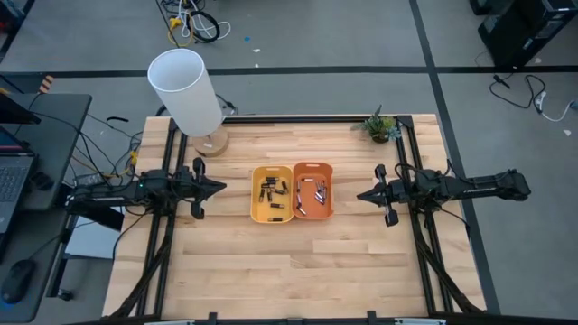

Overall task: Sort batteries
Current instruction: Return to Home Position

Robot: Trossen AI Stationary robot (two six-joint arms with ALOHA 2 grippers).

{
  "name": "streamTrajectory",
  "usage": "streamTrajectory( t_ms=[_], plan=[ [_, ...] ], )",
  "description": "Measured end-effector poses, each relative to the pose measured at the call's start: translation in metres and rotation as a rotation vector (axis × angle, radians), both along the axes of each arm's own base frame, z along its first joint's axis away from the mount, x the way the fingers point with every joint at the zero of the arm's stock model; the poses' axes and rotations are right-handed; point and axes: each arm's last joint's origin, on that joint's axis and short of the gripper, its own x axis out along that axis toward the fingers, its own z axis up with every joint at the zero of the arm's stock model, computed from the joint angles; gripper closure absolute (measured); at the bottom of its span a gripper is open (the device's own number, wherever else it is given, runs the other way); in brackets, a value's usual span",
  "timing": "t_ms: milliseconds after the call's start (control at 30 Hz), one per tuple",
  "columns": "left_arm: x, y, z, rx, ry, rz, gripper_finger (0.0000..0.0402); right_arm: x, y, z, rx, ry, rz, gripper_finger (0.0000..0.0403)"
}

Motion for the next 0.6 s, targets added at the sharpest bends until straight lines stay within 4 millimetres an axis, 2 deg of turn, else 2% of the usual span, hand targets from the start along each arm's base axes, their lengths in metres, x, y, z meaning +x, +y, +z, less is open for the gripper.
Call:
streamTrajectory(
  t_ms=[600],
  plan=[
    [0.0, -0.0002, 0.0001, 0.001, -0.001, -0.007, 0.0384, 0.0, 0.0, 0.0, 0.0, 0.0, 0.0, 0.0398]
  ],
)
